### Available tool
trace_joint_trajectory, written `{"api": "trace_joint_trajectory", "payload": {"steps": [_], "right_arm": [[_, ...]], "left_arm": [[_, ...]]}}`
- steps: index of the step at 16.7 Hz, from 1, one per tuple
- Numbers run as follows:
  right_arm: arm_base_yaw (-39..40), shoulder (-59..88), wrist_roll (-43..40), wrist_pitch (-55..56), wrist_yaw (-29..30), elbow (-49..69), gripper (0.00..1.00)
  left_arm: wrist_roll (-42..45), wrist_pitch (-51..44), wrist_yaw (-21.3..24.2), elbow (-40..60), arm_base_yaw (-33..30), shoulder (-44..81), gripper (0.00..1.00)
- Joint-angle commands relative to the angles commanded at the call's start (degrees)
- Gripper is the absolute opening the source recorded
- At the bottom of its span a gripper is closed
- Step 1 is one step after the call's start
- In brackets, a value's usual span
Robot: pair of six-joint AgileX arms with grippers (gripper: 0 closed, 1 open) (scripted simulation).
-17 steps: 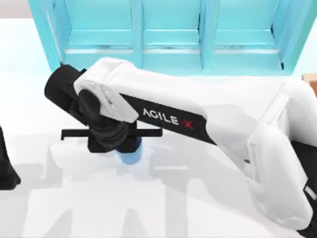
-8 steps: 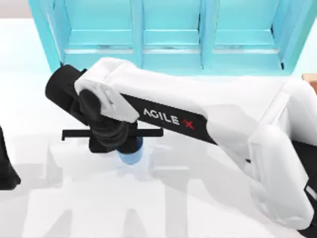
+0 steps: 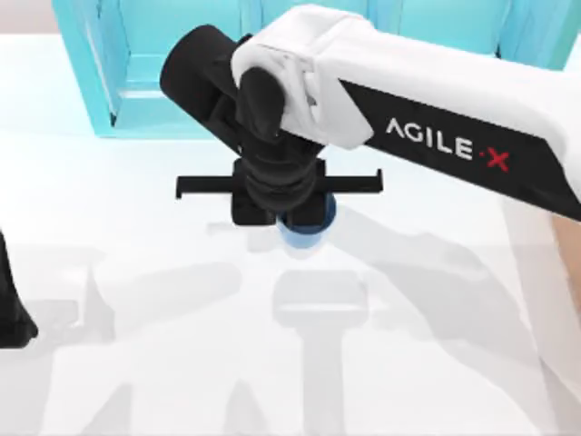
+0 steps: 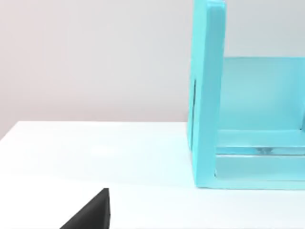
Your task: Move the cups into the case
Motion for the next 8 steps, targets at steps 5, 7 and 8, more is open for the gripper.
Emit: {"api": "trace_joint_trajectory", "payload": {"steps": [5, 7, 8], "right_arm": [[-1.91, -5.62, -2.07, -1.07, -0.55, -5.02, 0.0], [-1.61, -5.42, -1.98, -1.0, -0.44, -4.8, 0.0], [-1.72, -5.46, -2.1, -1.03, -0.46, -4.82, 0.0]], "left_arm": [[0.0, 0.0, 0.0, 0.0, 0.0, 0.0, 1.0], [0.0, 0.0, 0.0, 0.0, 0.0, 0.0, 1.0], [0.0, 0.0, 0.0, 0.0, 0.0, 0.0, 1.0]]}}
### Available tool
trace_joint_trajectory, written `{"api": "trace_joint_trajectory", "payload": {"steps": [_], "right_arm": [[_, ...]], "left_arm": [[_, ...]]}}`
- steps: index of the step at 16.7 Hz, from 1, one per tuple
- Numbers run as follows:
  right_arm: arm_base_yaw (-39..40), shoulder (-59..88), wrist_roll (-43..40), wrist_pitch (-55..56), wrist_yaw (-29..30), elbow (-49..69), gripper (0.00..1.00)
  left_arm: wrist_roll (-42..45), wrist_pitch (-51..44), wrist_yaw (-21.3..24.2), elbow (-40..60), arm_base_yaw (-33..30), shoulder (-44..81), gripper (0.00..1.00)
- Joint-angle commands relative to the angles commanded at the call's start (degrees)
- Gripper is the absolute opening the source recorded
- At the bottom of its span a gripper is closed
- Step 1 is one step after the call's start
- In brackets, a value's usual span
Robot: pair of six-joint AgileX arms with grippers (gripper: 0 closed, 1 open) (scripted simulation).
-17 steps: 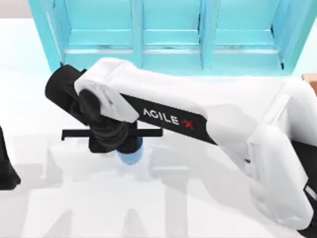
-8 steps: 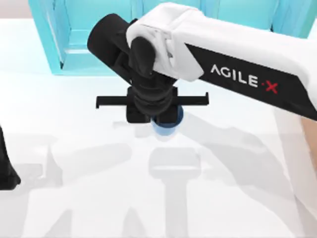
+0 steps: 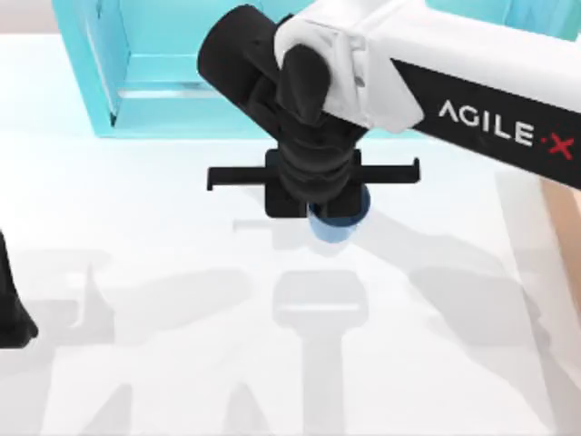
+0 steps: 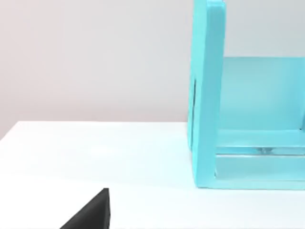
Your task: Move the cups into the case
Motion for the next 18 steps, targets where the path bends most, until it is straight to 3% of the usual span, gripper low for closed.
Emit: {"api": "trace_joint_trajectory", "payload": {"steps": [5, 13, 18], "right_arm": [[-8.8, -3.36, -8.77, -2.53, -1.83, -2.66, 0.0], [-44.63, -16.17, -43.89, -10.09, -7.74, -14.19, 0.0], [-56.55, -22.53, -55.69, -12.51, -10.27, -19.44, 0.0]], "left_arm": [[0.0, 0.0, 0.0, 0.0, 0.0, 0.0, 1.0], [0.0, 0.0, 0.0, 0.0, 0.0, 0.0, 1.0], [0.0, 0.0, 0.0, 0.0, 0.0, 0.0, 1.0]]}}
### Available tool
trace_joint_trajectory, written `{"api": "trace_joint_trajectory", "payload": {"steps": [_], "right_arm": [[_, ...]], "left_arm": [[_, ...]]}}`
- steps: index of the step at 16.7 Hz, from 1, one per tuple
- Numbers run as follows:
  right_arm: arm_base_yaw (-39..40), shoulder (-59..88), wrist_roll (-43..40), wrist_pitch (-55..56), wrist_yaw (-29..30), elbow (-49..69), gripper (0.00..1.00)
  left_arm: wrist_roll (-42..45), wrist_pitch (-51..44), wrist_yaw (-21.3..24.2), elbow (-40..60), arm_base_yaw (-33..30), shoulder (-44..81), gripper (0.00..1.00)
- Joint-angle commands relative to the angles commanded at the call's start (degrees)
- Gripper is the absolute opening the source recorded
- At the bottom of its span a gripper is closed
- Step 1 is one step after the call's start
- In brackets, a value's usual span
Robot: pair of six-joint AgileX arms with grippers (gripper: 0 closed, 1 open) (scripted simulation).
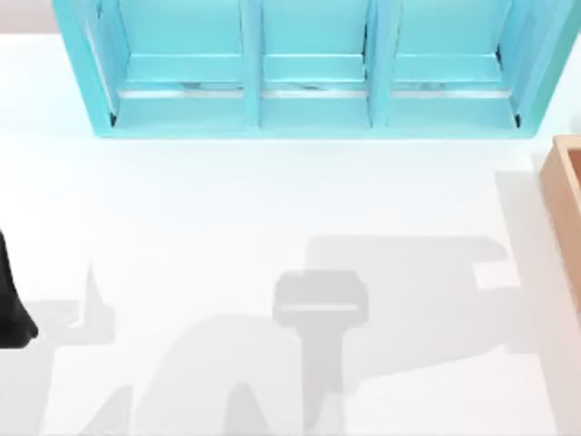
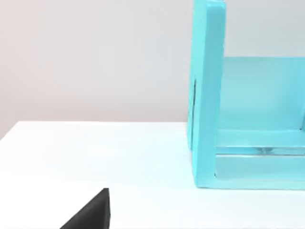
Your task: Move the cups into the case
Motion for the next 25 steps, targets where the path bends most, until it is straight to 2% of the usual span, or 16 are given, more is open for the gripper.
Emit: {"api": "trace_joint_trajectory", "payload": {"steps": [7, 15, 20, 25], "right_arm": [[-0.51, -0.12, -0.71, 0.87, -0.05, -0.93, 0.0], [-2.32, 1.1, -2.27, 13.59, -0.23, -12.47, 0.0], [-2.4, 1.13, -2.36, 14.29, -0.23, -13.1, 0.0], [-2.4, 1.13, -2.36, 14.29, -0.23, -13.1, 0.38]], "left_arm": [[0.0, 0.0, 0.0, 0.0, 0.0, 0.0, 1.0], [0.0, 0.0, 0.0, 0.0, 0.0, 0.0, 1.0], [0.0, 0.0, 0.0, 0.0, 0.0, 0.0, 1.0], [0.0, 0.0, 0.0, 0.0, 0.0, 0.0, 1.0]]}}
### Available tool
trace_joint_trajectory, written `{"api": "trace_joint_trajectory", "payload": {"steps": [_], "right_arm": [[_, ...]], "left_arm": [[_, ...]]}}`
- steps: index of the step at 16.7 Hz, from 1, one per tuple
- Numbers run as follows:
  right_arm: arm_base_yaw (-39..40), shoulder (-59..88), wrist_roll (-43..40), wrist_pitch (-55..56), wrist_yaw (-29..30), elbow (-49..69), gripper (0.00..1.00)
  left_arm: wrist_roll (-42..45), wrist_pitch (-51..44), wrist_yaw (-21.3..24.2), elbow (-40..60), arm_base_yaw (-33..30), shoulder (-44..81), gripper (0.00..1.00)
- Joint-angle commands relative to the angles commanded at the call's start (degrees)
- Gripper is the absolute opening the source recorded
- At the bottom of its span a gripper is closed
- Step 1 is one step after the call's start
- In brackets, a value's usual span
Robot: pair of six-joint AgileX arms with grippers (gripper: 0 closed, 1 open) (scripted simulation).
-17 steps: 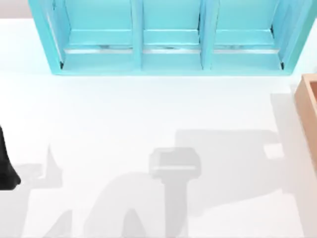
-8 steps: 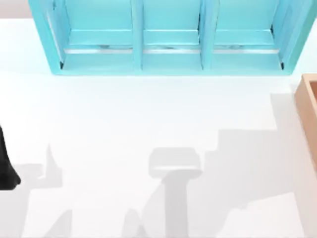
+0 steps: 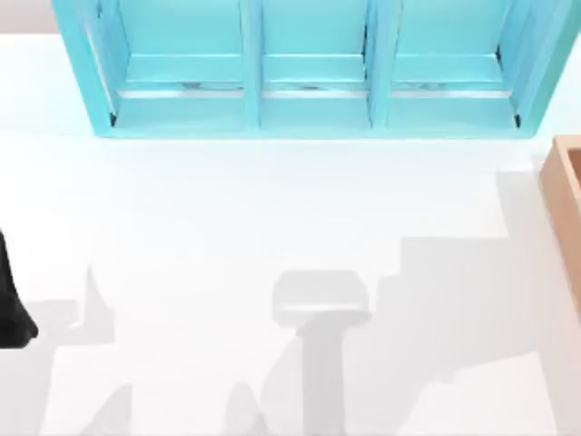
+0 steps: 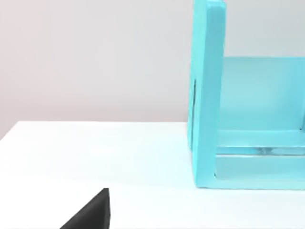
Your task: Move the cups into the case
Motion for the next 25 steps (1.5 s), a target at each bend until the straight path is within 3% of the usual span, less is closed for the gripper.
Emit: {"api": "trace_joint_trajectory", "payload": {"steps": [8, 19, 25], "right_arm": [[0.0, 0.0, 0.0, 0.0, 0.0, 0.0, 0.98], [0.04, 0.0, 0.01, -0.91, 0.01, 0.93, 1.0], [-0.2, 0.22, -0.12, -13.62, 0.01, 14.24, 1.0]], "left_arm": [[0.0, 0.0, 0.0, 0.0, 0.0, 0.0, 1.0], [0.0, 0.0, 0.0, 0.0, 0.0, 0.0, 1.0], [0.0, 0.0, 0.0, 0.0, 0.0, 0.0, 1.0]]}}
